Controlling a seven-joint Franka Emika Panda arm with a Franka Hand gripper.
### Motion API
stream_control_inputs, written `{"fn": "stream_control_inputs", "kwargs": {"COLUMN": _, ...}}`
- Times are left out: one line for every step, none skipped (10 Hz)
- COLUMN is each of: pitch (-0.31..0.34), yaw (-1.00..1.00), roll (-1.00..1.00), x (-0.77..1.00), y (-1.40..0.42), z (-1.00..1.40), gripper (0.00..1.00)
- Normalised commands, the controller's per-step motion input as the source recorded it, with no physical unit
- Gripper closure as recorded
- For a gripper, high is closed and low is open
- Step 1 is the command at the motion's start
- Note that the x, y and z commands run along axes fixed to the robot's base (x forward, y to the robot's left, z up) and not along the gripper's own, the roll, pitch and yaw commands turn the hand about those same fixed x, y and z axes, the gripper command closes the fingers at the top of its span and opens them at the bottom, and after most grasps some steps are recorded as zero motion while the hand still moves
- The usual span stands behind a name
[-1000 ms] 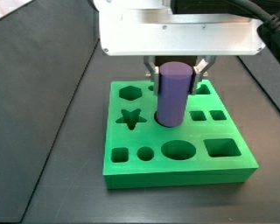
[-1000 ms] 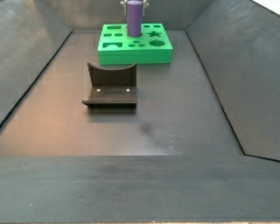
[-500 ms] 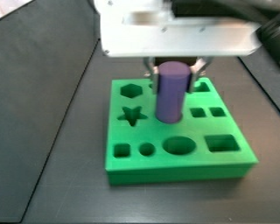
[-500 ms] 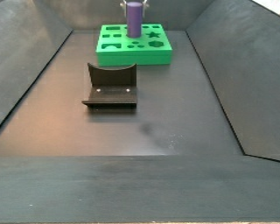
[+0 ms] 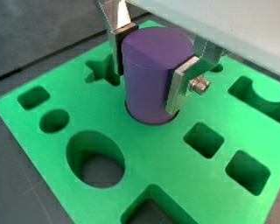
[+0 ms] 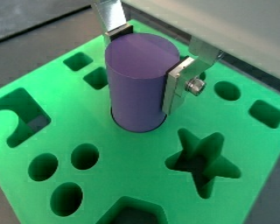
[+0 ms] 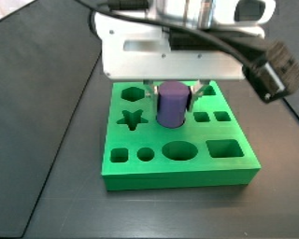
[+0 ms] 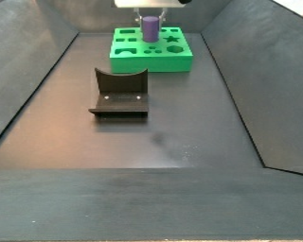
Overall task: Pick up the round object. Move up. Place the round object on the fixture. Regrasp the round object. Move to above the board. Insert the round object.
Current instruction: Insert the round object.
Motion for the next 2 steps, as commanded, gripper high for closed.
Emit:
{"fn": "stream_control_inputs", "kwargs": {"pitch": -0.040, "yaw": 0.00, "roll": 0.00, "x": -0.01, "y": 0.00, "z": -0.05, "gripper": 1.00}}
{"fn": "stream_control_inputs", "kwargs": {"pitch": 0.000, "yaw": 0.00, "roll": 0.00, "x": 0.00, "y": 0.00, "z": 0.00, "gripper": 1.00}}
